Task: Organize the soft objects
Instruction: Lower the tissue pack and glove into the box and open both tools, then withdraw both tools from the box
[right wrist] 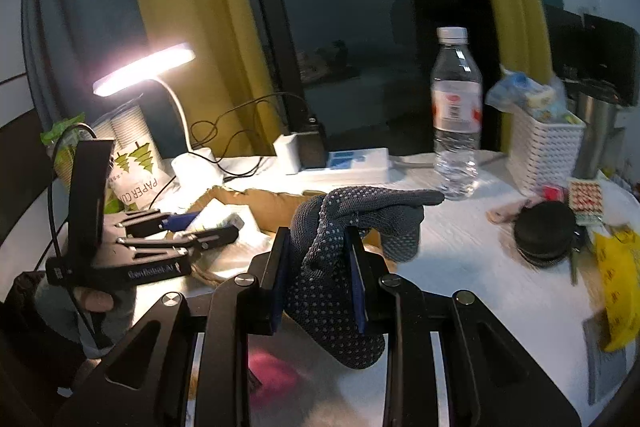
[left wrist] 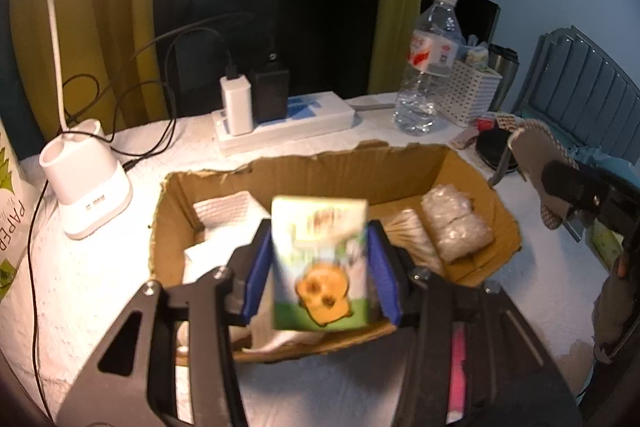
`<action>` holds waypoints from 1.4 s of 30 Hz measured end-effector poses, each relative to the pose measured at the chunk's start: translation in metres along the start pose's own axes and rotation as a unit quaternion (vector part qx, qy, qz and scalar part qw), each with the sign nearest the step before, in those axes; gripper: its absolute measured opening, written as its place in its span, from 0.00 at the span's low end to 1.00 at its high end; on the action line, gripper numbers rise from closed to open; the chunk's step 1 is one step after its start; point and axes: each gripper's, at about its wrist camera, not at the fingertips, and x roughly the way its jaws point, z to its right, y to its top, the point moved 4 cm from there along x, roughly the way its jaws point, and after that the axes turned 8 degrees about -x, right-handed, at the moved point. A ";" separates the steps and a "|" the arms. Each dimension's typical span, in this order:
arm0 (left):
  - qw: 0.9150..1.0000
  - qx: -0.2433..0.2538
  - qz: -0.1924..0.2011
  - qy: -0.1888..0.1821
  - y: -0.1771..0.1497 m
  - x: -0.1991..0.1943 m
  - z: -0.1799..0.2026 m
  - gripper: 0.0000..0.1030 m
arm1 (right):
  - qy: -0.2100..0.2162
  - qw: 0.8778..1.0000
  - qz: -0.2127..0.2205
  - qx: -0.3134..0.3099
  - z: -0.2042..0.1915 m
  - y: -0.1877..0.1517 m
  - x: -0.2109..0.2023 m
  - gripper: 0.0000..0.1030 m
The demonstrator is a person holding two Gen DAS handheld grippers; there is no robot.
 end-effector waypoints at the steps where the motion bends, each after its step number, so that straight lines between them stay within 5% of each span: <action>1: 1.000 -0.003 -0.005 -0.002 -0.001 0.003 -0.003 0.47 | 0.005 1.000 -0.002 -0.001 -0.003 0.003 0.006 0.27; 11: 1.000 -0.013 -0.012 -0.026 0.000 0.012 -0.009 0.47 | 0.023 0.999 -0.037 -0.020 -0.025 0.006 0.060 0.28; 16: 0.999 -0.017 -0.008 -0.027 0.002 0.007 -0.009 0.58 | 0.007 0.998 -0.054 -0.013 -0.019 -0.003 0.072 0.36; 19: 0.999 -0.018 -0.001 -0.030 0.003 0.001 -0.008 0.72 | 0.001 0.999 -0.051 -0.012 -0.018 -0.002 0.069 0.44; 23: 0.999 -0.013 0.017 -0.030 0.008 -0.012 -0.005 0.73 | -0.005 0.999 -0.041 -0.013 -0.018 0.001 0.059 0.51; 42: 0.998 -0.010 0.057 -0.031 -0.011 -0.081 -0.002 0.73 | -0.013 0.999 -0.018 -0.024 -0.050 0.006 0.004 0.51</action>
